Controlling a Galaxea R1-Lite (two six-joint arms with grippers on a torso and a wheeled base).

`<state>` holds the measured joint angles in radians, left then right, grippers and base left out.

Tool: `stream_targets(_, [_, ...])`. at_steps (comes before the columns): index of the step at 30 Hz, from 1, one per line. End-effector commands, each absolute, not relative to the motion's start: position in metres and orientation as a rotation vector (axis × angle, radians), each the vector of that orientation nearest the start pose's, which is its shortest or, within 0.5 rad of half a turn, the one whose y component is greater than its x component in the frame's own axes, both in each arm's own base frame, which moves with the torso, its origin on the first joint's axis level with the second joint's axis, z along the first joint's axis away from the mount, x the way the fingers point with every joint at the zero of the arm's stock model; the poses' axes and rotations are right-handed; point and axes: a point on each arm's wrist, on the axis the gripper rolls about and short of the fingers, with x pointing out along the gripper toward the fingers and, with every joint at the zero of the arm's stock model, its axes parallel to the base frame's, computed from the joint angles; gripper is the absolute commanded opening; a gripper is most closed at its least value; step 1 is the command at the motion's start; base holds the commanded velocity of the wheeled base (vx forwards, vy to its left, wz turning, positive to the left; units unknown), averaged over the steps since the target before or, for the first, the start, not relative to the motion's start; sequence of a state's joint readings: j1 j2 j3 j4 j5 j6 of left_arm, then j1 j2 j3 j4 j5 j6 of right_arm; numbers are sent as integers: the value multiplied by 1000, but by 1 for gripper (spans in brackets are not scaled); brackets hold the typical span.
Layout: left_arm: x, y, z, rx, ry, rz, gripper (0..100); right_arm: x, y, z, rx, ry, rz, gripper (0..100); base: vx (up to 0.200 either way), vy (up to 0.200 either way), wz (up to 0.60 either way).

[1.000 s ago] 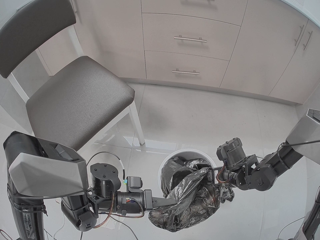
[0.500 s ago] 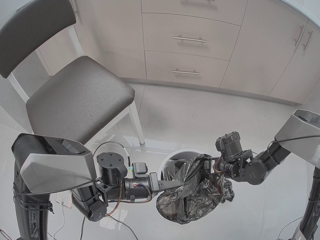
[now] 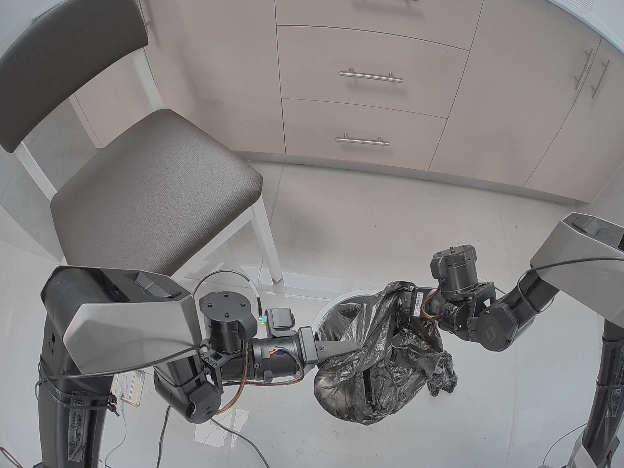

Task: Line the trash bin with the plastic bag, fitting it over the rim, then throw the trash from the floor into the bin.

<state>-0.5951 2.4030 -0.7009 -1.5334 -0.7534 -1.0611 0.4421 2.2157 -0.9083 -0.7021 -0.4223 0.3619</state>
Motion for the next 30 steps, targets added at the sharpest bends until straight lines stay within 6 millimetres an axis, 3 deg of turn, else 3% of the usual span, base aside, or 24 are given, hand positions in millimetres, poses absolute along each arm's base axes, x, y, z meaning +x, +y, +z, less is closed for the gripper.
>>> stream_targets(1, [296, -217, 0, -903, 884, -1104, 0, 347, 153, 22, 101, 566, -62, 100, 0, 0, 0])
stream_targets(9, [298, -208, 1, -911, 879, -1079, 0, 346, 153, 8, 139, 552, -49, 100, 0, 0, 0])
stream_targets(23, [302, -202, 3, -913, 863, -1065, 0, 344, 155, 10, 142, 543, -40, 100, 0, 0, 0])
stream_targets(24, [302, -202, 3, -912, 863, -1067, 100, 344, 155, 10, 143, 542, -40, 100, 0, 0, 0])
stream_targets(30, [303, -202, 2, -895, 850, -1073, 100, 345, 156, 11, 155, 531, -24, 100, 0, 0, 0])
